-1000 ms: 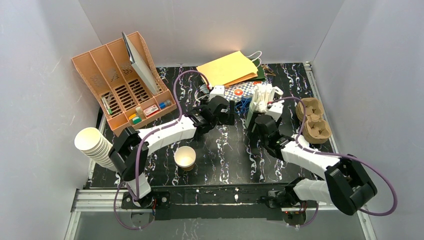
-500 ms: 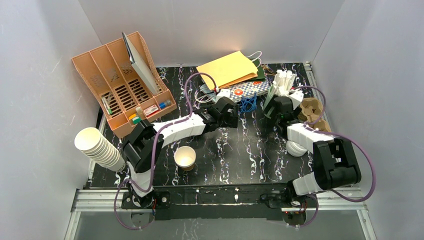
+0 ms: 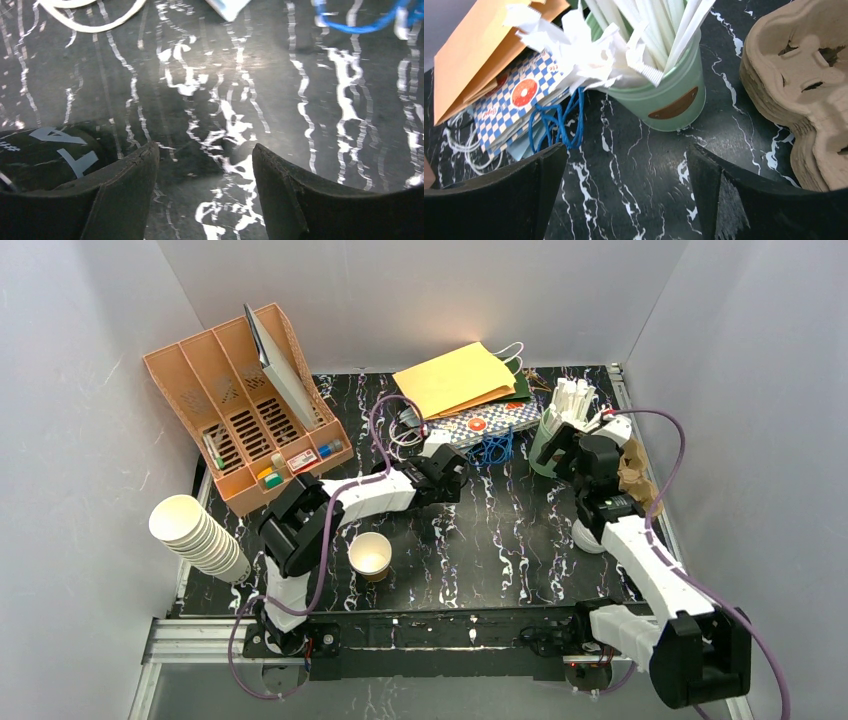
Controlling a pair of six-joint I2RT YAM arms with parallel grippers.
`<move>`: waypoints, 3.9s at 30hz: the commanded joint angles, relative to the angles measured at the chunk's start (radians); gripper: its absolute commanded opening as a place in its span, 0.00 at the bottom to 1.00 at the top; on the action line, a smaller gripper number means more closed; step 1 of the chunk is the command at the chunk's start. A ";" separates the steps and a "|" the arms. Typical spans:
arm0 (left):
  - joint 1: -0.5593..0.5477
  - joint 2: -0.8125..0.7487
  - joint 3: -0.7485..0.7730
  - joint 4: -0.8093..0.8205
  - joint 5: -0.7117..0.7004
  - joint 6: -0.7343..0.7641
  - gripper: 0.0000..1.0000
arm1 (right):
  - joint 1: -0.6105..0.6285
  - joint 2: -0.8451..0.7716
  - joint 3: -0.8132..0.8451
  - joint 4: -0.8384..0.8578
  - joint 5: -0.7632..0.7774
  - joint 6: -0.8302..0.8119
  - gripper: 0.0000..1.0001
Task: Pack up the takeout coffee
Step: Move the coffee cup to the center of the board.
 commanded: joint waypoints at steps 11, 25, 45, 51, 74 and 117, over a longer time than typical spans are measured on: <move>0.124 -0.105 -0.199 -0.014 -0.139 -0.017 0.63 | 0.005 -0.107 0.171 -0.269 -0.263 -0.100 0.95; 0.124 -0.315 -0.155 -0.122 0.011 0.068 0.64 | 0.133 -0.031 0.301 -0.308 -0.430 -0.104 0.87; 0.802 -0.700 -0.281 -0.315 0.524 0.207 0.98 | 0.253 0.085 0.333 -0.292 -0.544 -0.120 0.92; 0.865 -0.667 -0.346 -0.284 0.594 0.207 0.98 | 0.282 0.089 0.320 -0.292 -0.552 -0.129 0.93; 0.865 -0.531 -0.401 -0.227 0.612 0.223 0.63 | 0.290 0.057 0.307 -0.272 -0.567 -0.124 0.93; 0.681 -0.457 -0.162 -0.460 0.188 0.317 0.48 | 0.412 0.185 0.365 -0.386 -0.531 -0.166 0.97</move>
